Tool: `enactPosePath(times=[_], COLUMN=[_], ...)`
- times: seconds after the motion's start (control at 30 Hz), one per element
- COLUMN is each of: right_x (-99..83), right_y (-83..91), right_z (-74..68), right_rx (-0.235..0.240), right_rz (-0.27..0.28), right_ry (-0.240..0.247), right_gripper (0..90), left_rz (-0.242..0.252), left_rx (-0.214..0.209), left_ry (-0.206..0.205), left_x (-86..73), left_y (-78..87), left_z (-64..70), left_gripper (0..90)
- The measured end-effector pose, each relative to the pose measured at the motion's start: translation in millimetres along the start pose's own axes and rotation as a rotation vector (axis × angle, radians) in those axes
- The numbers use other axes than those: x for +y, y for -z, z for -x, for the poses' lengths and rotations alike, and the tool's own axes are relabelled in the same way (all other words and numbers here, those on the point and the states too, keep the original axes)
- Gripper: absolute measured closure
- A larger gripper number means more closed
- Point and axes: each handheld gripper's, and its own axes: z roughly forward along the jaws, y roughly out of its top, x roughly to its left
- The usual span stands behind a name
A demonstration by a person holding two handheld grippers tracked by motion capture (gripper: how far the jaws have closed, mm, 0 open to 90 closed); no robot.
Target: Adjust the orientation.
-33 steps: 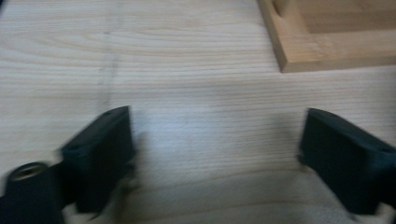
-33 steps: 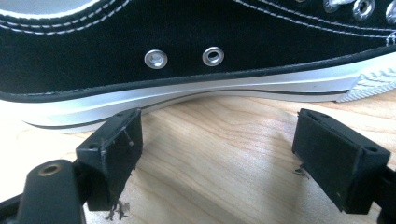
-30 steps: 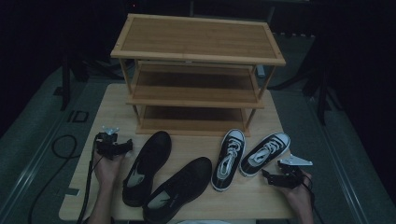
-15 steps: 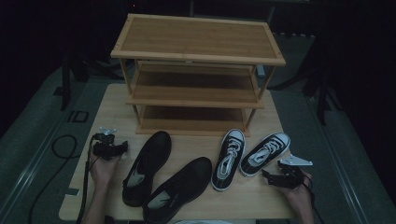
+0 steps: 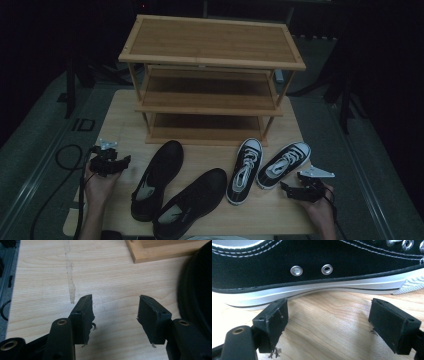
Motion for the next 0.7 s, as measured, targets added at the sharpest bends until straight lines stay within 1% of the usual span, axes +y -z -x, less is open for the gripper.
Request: enactPosePath(times=[0.1, 0.13, 0.17, 0.2, 0.23, 0.3, 0.37, 0.4, 0.43, 0.63, 0.67, 0.7], right_x=[0.0, 0.0, 0.0, 0.0, 0.0, 0.0, -0.1, -0.1, -0.1, -0.1, -0.1, -0.1], right_y=[0.0, 0.0, 0.0, 0.0, 0.1, 0.1, 0.1, 0.1, 0.2, 0.3, 0.3, 0.3], right_z=[-0.1, 0.0, 0.0, 0.0, 0.1, 0.0, 0.0, 0.0, 0.0, 0.0, 0.0, 0.0], right_rx=[0.000, 0.000, 0.000, 0.000, 0.000, 0.001, 0.002, 0.002, 0.002, 0.002, 0.002, 0.002], right_rz=[0.000, 0.001, 0.000, 0.000, 0.000, 0.000, 0.000, 0.000, 0.000, -0.002, -0.002, -0.002], right_ry=[-0.001, 0.000, 0.000, 0.000, 0.001, 0.000, 0.001, 0.001, 0.001, 0.002, 0.002, 0.002], right_gripper=[15.8, 15.8, 15.8, 15.8, 15.8, 15.8, 15.8, 15.8, 15.8, 15.7, 15.7, 15.7], left_rz=[0.007, 0.021, 0.030, 0.030, 0.034, 0.037, 0.043, 0.043, 0.046, 0.070, 0.070, 0.075], left_rx=[-0.001, -0.015, -0.028, -0.028, -0.038, -0.053, -0.068, -0.068, -0.088, -0.111, -0.111, -0.111], left_ry=[-0.002, 0.010, 0.017, 0.017, 0.013, 0.009, 0.011, 0.011, 0.015, 0.000, 0.000, -0.006], left_x=[0.1, -0.2, -0.7, -0.7, -1.4, -1.9, -2.0, -2.0, -2.0, -3.2, -3.2, -3.8], left_y=[7.0, 13.5, 16.4, 16.4, 21.3, 26.0, 30.5, 30.5, 34.4, 43.9, 43.9, 46.7], left_z=[-0.7, -1.6, -1.6, -1.6, -0.3, 1.7, 4.0, 4.0, 6.5, 15.0, 15.0, 17.8], left_gripper=[47.6, 48.2, 48.8, 49.2, 49.6, 50.1, 50.9, 51.2, 51.4, 52.8, 52.9, 53.5])
